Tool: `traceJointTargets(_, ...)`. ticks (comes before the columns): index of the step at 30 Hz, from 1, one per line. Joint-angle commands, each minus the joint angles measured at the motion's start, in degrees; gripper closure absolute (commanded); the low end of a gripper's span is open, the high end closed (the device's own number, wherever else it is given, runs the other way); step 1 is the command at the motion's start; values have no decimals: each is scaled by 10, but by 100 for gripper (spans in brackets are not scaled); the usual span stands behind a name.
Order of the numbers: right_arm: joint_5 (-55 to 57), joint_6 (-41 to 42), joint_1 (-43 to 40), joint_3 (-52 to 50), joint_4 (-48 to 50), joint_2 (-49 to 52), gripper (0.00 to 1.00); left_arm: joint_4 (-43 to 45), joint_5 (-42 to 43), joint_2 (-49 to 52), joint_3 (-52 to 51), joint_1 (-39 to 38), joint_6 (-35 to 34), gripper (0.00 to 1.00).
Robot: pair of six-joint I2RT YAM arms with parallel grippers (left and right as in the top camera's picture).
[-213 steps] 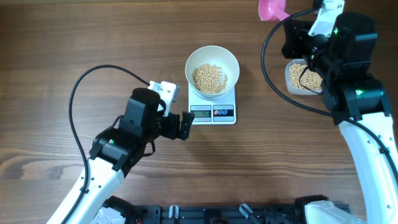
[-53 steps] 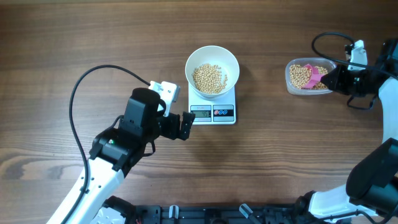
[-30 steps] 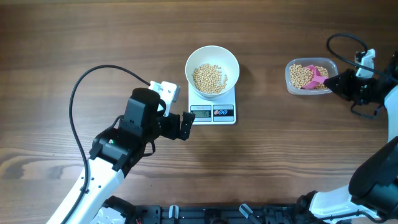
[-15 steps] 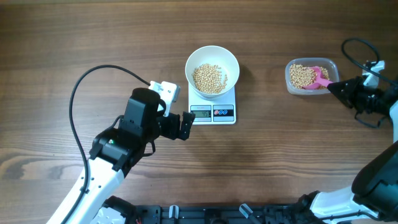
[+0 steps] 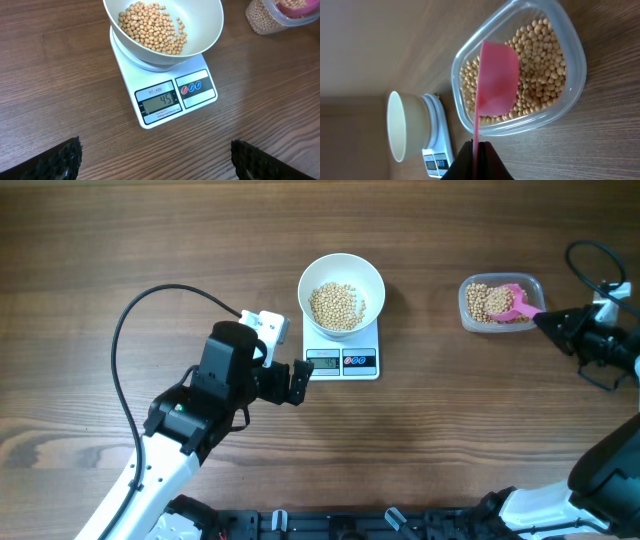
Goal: Scoop item into bowl and weigh 150g on scale
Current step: 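Drag the pink scoop through the soybeans to fill it, then carry the filled scoop left over the white bowl with the right gripper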
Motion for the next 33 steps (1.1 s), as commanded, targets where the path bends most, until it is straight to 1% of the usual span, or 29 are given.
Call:
traceJointTargets(1,-52,2,-18,-5,1,7,96,2,2,-8,-2,0,7,0)
traceJointTargets(6,-96,0,-36,-5,-1,7,96,2,2,-8,-2,0,7,0)
traceJointTargets(21,-96,0,-37,-5,-37,7,96,2,2,-8,-2,0,7,0)
traceJointTargets(26,-162,-28,-37,-5,-47,7,96,2,2,-8,-2,0,7,0)
traceJointTargets(30,-167,-28,-37,-5,-56,7,96,2,2,-8,-2,0,7,0)
traceJointTargets(33,-191,-28,-37,-5,-60,7,96,2,3,-8,-2,0,7,0)
